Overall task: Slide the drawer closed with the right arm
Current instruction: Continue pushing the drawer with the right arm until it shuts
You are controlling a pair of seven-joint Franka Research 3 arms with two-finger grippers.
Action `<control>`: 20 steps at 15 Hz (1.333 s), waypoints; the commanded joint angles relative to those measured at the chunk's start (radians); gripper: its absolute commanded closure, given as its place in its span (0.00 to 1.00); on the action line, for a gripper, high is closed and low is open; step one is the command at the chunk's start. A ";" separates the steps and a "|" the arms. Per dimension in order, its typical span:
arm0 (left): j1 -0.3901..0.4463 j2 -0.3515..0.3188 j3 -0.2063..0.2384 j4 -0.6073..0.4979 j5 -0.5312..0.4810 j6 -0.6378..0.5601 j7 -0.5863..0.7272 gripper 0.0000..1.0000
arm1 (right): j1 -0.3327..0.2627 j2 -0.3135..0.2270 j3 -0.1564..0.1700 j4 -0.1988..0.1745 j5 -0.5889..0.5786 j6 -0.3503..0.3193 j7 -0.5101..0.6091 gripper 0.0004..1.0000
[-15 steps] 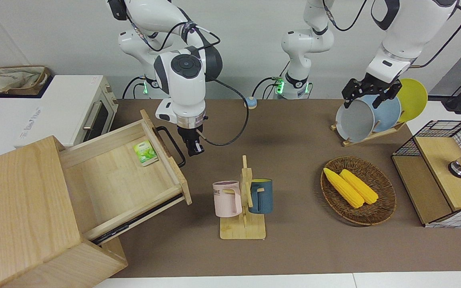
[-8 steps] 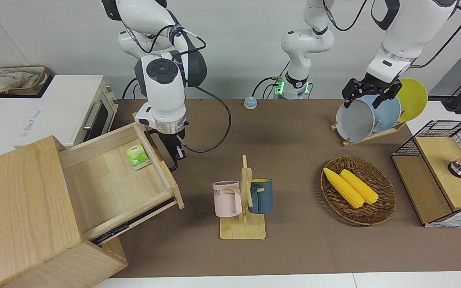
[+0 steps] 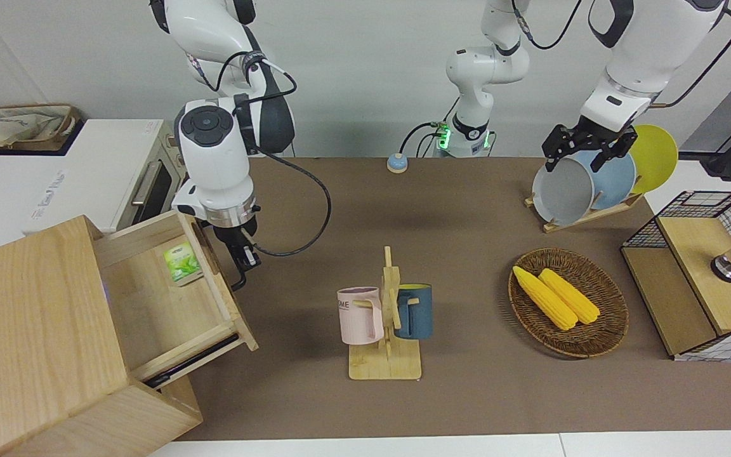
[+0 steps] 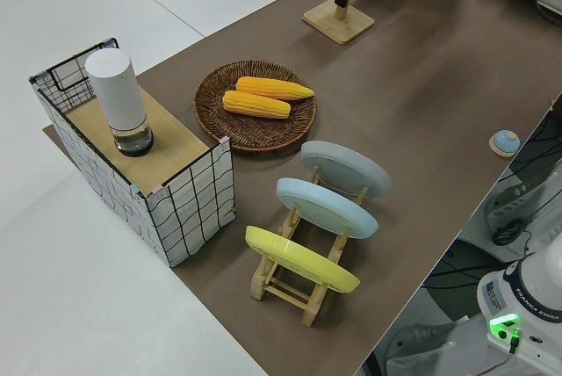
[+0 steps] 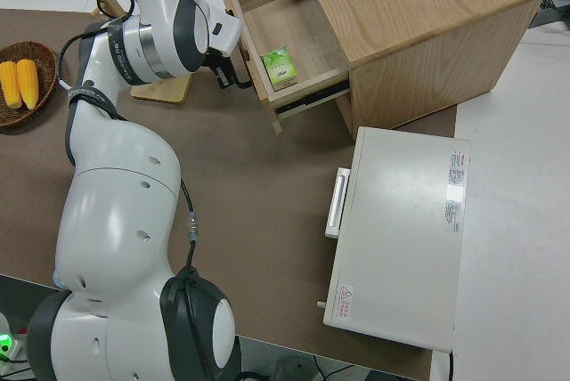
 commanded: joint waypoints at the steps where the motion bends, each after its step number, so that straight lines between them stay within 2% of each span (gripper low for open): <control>1: 0.004 0.011 -0.006 0.026 0.017 -0.020 0.010 0.01 | -0.063 0.035 0.017 0.032 -0.012 0.060 -0.060 1.00; 4: 0.004 0.011 -0.006 0.026 0.017 -0.020 0.010 0.01 | -0.100 0.037 0.019 0.035 -0.010 0.066 -0.103 1.00; 5: 0.004 0.011 -0.006 0.026 0.017 -0.020 0.010 0.01 | -0.114 0.043 0.019 0.036 -0.009 0.095 -0.121 1.00; 12: 0.004 0.011 -0.006 0.026 0.017 -0.020 0.010 0.01 | -0.174 0.058 0.019 0.040 -0.015 0.172 -0.123 1.00; 20: 0.004 0.011 -0.006 0.026 0.017 -0.020 0.010 0.01 | -0.226 0.080 0.020 0.063 -0.012 0.198 -0.160 1.00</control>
